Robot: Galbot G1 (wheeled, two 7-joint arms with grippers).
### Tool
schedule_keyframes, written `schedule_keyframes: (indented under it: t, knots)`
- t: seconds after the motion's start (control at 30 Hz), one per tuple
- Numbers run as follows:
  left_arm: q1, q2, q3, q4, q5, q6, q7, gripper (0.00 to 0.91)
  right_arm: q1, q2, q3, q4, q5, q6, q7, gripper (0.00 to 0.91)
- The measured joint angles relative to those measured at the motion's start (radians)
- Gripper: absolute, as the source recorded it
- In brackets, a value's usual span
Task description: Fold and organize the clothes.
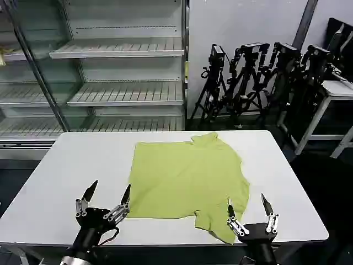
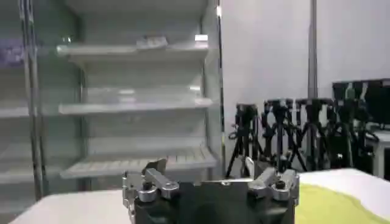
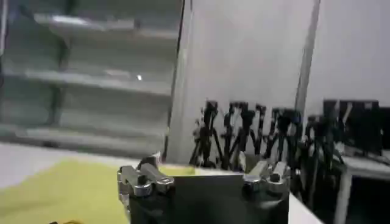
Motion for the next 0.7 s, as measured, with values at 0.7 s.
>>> schedule_keyframes:
  t: [0.7]
  knots:
    - [-0.116,0.040,0.077,0.240,-0.046,0.198,-0.060,0.907,-0.003,0.041,-0.058,-0.059,0.006,-0.169,0.035,0.907]
